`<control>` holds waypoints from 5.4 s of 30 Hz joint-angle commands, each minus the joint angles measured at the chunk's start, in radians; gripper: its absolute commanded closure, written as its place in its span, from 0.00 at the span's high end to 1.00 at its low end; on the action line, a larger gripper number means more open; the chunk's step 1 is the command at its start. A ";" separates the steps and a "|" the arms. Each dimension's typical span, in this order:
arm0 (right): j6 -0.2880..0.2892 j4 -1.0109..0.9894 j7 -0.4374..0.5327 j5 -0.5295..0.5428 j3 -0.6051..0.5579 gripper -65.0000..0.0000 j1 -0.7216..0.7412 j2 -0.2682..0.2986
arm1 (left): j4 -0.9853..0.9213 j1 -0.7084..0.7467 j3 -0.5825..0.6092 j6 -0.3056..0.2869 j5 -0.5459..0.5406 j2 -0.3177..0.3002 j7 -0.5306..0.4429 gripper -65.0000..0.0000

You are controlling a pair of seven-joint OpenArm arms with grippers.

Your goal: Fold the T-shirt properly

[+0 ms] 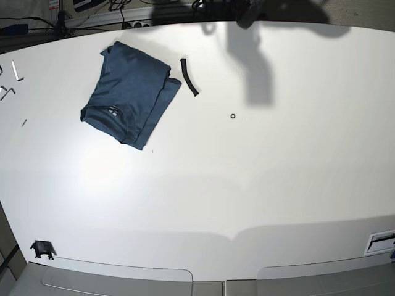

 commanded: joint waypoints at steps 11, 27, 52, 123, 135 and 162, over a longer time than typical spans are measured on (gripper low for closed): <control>-0.008 -0.013 -0.032 0.006 0.001 0.00 -0.033 0.006 | 0.005 0.011 0.002 -0.010 0.002 0.005 -0.013 0.12; -0.008 -0.013 -0.032 0.006 0.001 0.00 -0.033 0.005 | 0.005 0.011 0.002 -0.010 0.002 0.006 -0.013 0.12; -0.008 -0.013 -0.033 0.010 0.001 0.00 -0.034 0.000 | 0.005 0.011 0.002 -0.010 0.002 0.005 -0.013 0.12; 0.243 -0.013 0.913 -0.182 0.001 0.00 -0.033 -0.050 | 0.005 0.011 0.002 -0.010 0.002 0.006 -0.013 0.12; 0.243 -0.013 0.752 -0.182 0.001 0.00 -0.034 -0.050 | 0.005 0.011 0.002 -0.010 0.002 0.006 -0.013 0.12; 0.243 -0.013 0.998 -0.152 0.001 0.00 0.135 -0.076 | 0.005 0.011 0.002 -0.010 0.002 0.005 -0.013 0.12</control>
